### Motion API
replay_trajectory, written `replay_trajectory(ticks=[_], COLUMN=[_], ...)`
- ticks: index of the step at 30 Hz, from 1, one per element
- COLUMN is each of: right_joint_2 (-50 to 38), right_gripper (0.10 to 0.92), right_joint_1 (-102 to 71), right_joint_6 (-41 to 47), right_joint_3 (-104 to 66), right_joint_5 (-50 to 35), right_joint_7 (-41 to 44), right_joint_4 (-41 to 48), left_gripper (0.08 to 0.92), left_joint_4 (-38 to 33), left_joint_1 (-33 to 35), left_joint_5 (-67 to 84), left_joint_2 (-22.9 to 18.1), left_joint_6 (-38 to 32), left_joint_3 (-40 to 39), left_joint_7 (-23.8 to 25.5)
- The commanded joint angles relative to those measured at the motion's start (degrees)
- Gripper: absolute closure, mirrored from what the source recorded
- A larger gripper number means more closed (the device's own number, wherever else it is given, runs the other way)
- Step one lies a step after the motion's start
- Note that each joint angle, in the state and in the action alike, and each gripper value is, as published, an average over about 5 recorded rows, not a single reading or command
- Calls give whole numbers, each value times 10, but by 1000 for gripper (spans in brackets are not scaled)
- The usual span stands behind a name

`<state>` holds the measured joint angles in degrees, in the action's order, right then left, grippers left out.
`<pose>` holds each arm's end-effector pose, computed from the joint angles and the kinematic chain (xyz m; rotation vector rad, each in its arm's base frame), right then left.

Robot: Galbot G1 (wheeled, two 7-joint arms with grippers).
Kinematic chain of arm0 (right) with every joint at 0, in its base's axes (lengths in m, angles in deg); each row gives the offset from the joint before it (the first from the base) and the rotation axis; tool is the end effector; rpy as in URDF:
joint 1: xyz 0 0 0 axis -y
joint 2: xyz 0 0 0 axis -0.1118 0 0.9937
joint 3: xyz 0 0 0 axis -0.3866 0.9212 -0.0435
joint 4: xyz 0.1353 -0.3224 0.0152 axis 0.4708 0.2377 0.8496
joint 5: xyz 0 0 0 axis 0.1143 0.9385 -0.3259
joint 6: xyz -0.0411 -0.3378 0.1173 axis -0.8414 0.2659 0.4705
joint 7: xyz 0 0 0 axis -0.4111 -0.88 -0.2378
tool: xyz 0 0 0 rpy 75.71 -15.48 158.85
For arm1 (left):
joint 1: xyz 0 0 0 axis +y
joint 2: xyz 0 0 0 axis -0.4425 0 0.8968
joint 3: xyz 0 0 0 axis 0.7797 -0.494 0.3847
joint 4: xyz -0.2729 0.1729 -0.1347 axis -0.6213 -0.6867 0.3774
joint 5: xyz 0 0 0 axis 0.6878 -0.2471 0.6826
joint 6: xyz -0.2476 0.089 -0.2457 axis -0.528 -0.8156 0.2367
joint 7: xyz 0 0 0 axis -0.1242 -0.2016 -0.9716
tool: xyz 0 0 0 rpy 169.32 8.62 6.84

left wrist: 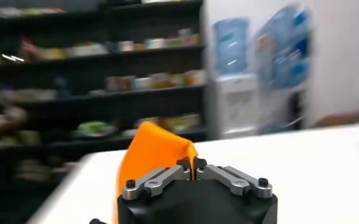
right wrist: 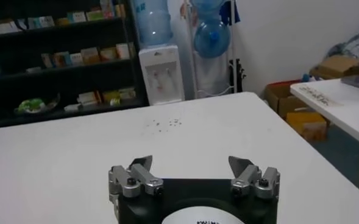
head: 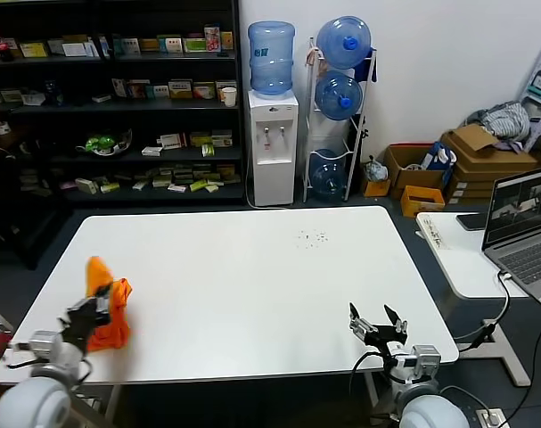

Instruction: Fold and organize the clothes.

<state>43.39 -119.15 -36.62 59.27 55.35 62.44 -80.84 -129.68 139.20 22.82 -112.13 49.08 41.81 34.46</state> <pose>0.2228 -0.0450 -0.3111 0.0570 -2.7703 -0.1670 0.2471 0.1713 -0.2984 -0.0330 -2.9362 -0.0849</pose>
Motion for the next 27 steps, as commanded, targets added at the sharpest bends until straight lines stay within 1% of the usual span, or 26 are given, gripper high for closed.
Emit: replay_trajectory(ticks=[1,3,6,8,11,16,18,20,22,24,27], right_joint_2=[19,22,25,27,29,29,28,27,27,29,37], right_gripper=[203,203,203,203,203,203,203,203,203,203,203], right_joint_1=[-12,-16,-19,-18,-12,-3,-3,-5,-11,-18,-30], right_joint_6=[-48,-50,-54,-56,-58,-65,-79,-95,-107,-118,-144], right_joint_3=[-51,-57,-62,-65,-73,-83,-88,-90,-91,-90,-90], right_joint_5=[87,89,89,89,86,70,62,57,56,62,86], right_joint_7=[56,57,59,64,77,99,111,126,141,154,172], right_joint_4=[18,14,10,9,10,17,19,21,21,25,38], left_gripper=[890,890,886,872,806,659,599,547,486,426,339], left_joint_4=[-90,-65,-31,-22,-29,-72,-91,-100,-92,-70,-29], left_joint_1=[-209,-240,-256,-248,-218,-142,-101,-48,15,69,116], left_joint_5=[144,133,102,88,77,65,54,38,14,-16,-74], left_joint_2=[-88,-110,-140,-152,-158,-143,-128,-115,-108,-110,-135], left_joint_6=[28,40,55,58,60,50,28,-2,-37,-76,-142], left_joint_3=[-373,-416,-445,-447,-426,-327,-275,-209,-138,-76,-12], left_joint_7=[-50,-65,-75,-78,-78,-55,-34,-1,37,72,108])
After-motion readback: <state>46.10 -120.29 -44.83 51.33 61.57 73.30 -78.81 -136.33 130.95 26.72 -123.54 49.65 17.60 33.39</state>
